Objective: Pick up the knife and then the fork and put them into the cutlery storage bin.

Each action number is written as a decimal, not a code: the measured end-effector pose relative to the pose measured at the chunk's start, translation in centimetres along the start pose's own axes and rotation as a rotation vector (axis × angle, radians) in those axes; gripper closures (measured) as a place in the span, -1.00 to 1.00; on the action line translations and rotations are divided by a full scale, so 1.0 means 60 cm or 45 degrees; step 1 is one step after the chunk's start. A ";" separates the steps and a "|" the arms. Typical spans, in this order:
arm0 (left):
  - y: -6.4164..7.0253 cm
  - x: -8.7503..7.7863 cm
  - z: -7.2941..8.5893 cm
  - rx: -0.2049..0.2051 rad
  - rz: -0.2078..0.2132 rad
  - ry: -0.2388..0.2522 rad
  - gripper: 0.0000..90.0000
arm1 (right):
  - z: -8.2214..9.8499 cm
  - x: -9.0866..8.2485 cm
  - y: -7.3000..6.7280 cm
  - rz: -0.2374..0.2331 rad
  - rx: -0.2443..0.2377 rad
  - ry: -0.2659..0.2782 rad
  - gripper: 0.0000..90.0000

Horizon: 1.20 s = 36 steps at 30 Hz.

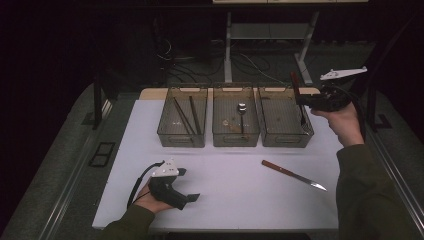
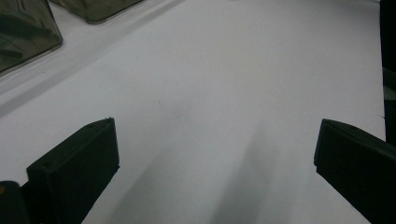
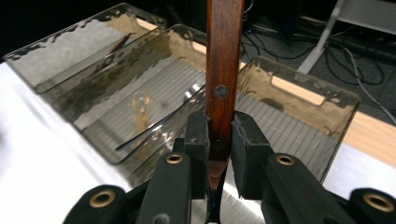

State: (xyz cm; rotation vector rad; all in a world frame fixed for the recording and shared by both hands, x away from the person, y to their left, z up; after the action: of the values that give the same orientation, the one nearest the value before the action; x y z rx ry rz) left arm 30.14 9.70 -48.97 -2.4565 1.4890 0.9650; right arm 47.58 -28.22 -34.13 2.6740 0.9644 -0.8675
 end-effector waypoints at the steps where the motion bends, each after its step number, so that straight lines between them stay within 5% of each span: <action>1: 0.000 0.000 0.000 0.000 -0.002 0.002 -1.00 | -0.004 0.003 0.002 0.000 0.001 0.014 0.72; 13: -0.003 0.000 0.000 0.000 -0.012 -0.001 -1.00 | -0.003 0.061 0.043 0.030 0.074 0.021 0.72; 25: -0.001 -0.001 0.000 0.004 -0.006 0.002 -1.00 | 0.039 0.109 0.066 0.087 0.094 -0.098 0.72; 36: 0.000 0.001 0.000 -0.004 -0.005 0.002 -1.00 | 0.082 0.138 0.063 0.072 0.080 -0.190 0.72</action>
State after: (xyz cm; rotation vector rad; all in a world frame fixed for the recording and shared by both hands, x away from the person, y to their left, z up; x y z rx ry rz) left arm 30.15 9.70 -49.02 -2.4622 1.4838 0.9655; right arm 52.84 -28.43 -43.04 2.6288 0.8370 -1.0838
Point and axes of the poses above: each handheld gripper's, and its own axes: x roughly forward along the jaws, z roughly out of its underside, y roughly to its right, the point moved 8 cm from there along x, roughly forward along the jaws, and after that the axes turned 4 degrees about -x, right-handed, at the moved point
